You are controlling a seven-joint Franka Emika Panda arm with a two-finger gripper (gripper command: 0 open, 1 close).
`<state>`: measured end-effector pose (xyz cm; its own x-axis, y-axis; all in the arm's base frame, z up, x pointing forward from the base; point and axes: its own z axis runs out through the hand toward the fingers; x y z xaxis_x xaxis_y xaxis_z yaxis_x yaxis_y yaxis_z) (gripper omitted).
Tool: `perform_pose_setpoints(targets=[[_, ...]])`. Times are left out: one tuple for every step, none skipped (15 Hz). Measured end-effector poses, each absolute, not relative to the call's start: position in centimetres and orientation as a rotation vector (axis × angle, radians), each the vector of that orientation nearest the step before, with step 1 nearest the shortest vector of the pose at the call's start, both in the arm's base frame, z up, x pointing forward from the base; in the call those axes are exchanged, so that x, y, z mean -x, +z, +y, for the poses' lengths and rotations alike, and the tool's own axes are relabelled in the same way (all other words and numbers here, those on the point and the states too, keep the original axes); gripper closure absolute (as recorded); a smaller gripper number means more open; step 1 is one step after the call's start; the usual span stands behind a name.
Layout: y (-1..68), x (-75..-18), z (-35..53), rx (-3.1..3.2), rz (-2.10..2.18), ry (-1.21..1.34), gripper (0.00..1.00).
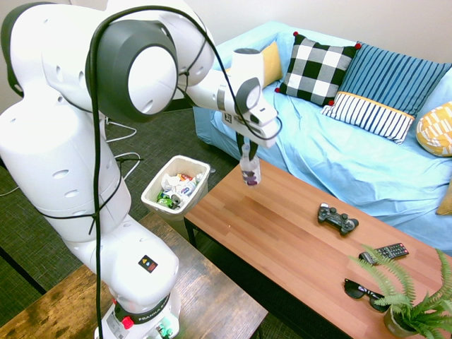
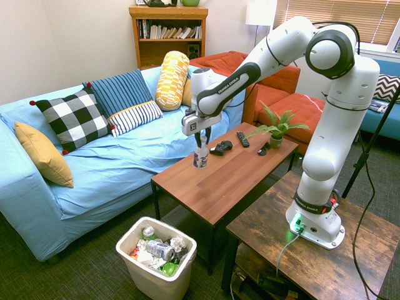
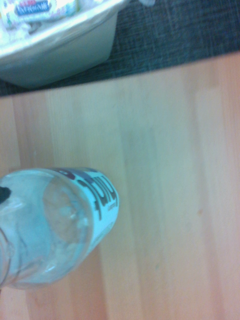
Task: Throw the bottle in the trash bin
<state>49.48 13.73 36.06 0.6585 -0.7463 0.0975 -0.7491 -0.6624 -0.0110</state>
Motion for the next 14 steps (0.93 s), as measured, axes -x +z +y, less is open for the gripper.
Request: perform_pose_setpoints(targets=[[36.7, -49.7, 16.9, -2.857, -1.234, 0.185, 1.00], [36.7, -49.8, 20.2, -2.879, -1.187, 0.207, 1.00], [36.3, -49.7, 23.9, -2.907, -1.129, 0.219, 1.00], [35.6, -49.4, 27.7, -2.933, -1.072, 0.230, 1.00], [34.8, -48.9, 31.3, -2.957, -1.012, 0.243, 1.00], [33.7, -48.2, 34.8, -2.976, -0.956, 0.248, 1.00], [32.6, -47.5, 37.6, -2.990, -0.909, 0.237, 1.00], [31.3, -46.6, 39.9, -2.997, -0.863, 0.214, 1.00], [29.8, -45.6, 41.8, -2.998, -0.821, 0.188, 1.00], [28.4, -44.8, 43.2, -2.997, -0.783, 0.166, 1.00], [27.0, -44.2, 44.1, -2.991, -0.748, 0.153, 1.00], [25.7, -44.0, 44.6, -2.983, -0.725, 0.144, 1.00], [24.6, -44.1, 44.9, -2.978, -0.714, 0.131, 1.00], [23.7, -44.2, 45.3, -2.974, -0.703, 0.122, 0.00]])
